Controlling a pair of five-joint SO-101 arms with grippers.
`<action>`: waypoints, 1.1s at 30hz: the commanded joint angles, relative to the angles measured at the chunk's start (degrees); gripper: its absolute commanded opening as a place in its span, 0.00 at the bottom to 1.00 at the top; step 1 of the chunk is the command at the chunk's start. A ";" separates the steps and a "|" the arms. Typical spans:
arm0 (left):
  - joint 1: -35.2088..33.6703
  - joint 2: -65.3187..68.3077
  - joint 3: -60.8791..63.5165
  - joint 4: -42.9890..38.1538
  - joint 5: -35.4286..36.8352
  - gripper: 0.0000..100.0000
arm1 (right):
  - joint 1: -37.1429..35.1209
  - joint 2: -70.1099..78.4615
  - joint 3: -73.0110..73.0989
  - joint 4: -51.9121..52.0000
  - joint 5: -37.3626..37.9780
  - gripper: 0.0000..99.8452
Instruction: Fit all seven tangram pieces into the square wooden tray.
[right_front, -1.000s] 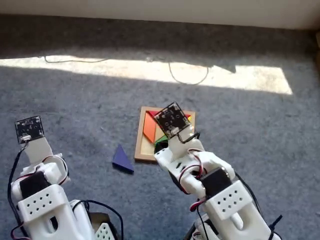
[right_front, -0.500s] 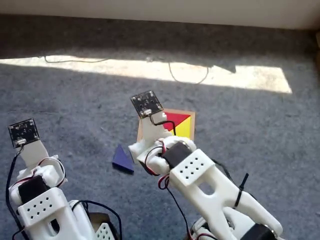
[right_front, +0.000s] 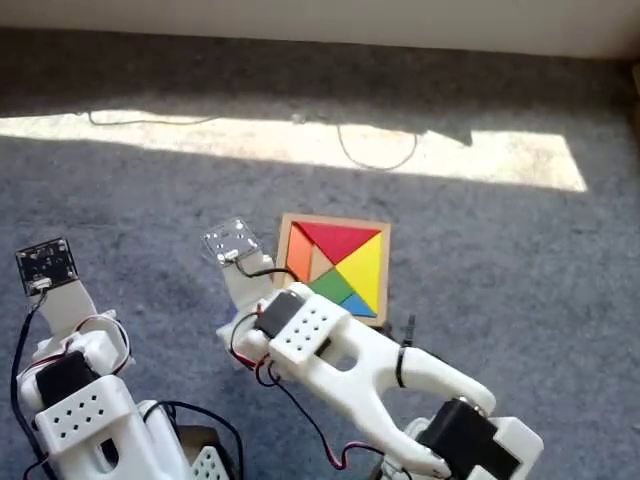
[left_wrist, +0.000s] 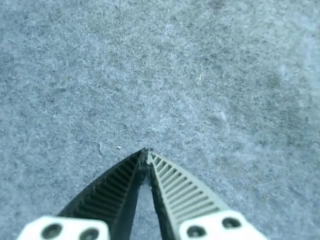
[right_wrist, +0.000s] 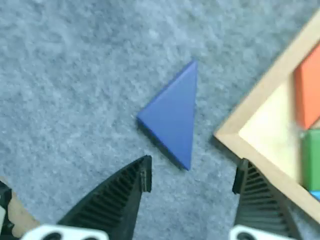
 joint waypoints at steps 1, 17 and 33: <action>-0.66 -0.57 -0.22 -0.97 -0.09 0.02 | -1.27 4.53 -9.98 -1.27 -0.79 0.26; -0.66 -0.57 -0.22 -0.97 -0.26 0.02 | -0.40 26.24 -27.82 -1.01 -3.78 0.26; -0.66 -0.57 -0.22 -0.97 -0.26 0.02 | -0.66 26.51 -28.00 6.81 -3.87 0.26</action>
